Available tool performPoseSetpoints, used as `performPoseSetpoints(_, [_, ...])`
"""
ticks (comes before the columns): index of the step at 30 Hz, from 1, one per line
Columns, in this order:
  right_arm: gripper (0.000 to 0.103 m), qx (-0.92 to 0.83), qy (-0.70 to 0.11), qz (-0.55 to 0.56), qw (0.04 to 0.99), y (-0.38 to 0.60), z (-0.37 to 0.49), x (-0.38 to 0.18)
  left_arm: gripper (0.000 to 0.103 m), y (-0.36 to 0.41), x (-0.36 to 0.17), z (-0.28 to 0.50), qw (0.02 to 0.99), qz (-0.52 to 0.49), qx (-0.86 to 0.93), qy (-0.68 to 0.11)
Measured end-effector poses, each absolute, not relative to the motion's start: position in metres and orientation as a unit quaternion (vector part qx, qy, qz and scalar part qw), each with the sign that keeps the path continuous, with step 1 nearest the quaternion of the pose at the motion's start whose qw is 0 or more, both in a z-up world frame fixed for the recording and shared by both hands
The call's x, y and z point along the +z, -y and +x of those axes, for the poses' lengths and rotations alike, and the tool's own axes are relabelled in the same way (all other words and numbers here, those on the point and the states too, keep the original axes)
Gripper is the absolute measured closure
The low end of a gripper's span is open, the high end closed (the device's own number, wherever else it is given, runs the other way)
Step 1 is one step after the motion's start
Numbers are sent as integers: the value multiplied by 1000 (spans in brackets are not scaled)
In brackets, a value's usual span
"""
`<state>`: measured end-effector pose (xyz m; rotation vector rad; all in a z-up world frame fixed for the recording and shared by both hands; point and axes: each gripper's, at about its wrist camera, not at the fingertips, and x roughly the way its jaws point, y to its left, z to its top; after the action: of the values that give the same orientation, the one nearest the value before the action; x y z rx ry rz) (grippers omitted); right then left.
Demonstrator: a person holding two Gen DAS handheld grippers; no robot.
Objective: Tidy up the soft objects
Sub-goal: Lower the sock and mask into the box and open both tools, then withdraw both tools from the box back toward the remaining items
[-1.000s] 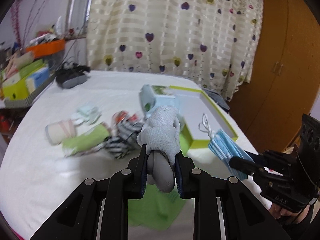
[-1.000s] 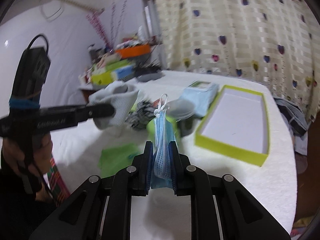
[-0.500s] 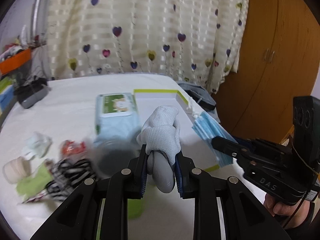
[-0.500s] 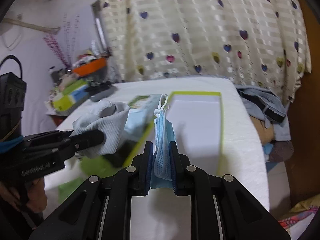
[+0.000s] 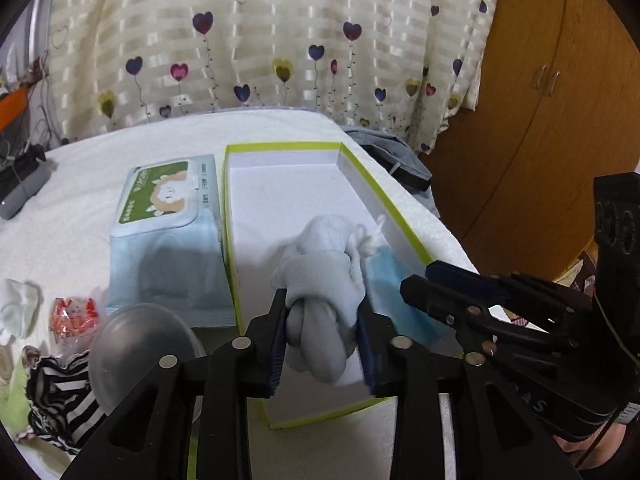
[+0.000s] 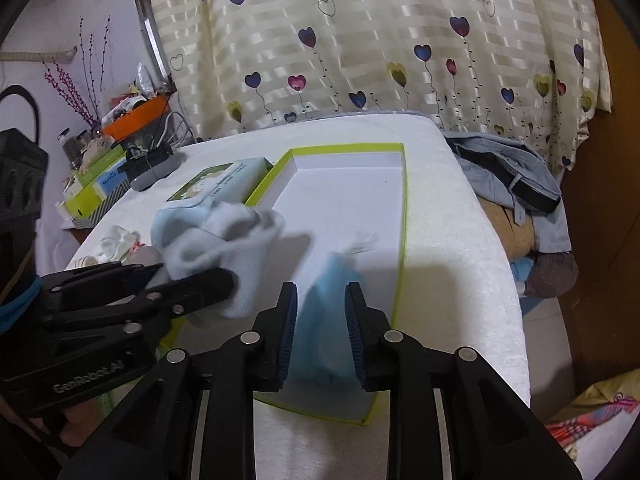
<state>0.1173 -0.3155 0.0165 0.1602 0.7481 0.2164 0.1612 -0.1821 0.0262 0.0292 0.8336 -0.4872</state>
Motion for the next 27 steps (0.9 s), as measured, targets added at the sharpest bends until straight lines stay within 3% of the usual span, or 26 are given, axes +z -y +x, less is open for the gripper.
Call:
performPoseSetpoints(1, [62,103,-362,74,923,315,116,19,69,181,28,161,885,12,-235,-401])
performPoseSetpoints(3, [58,98,-355,70,927,316,114,23,64,177,34,159,888,6,-241,-392])
performPoseSetpoints(5, [57,96,-352,74,928,317,111,27,59,172,40,156,890,1,-245,-385])
performPoseSetpoints(27, [57,121,-440,-28,890,268,94,3,59,91,74,93,918,-33,-199,-342])
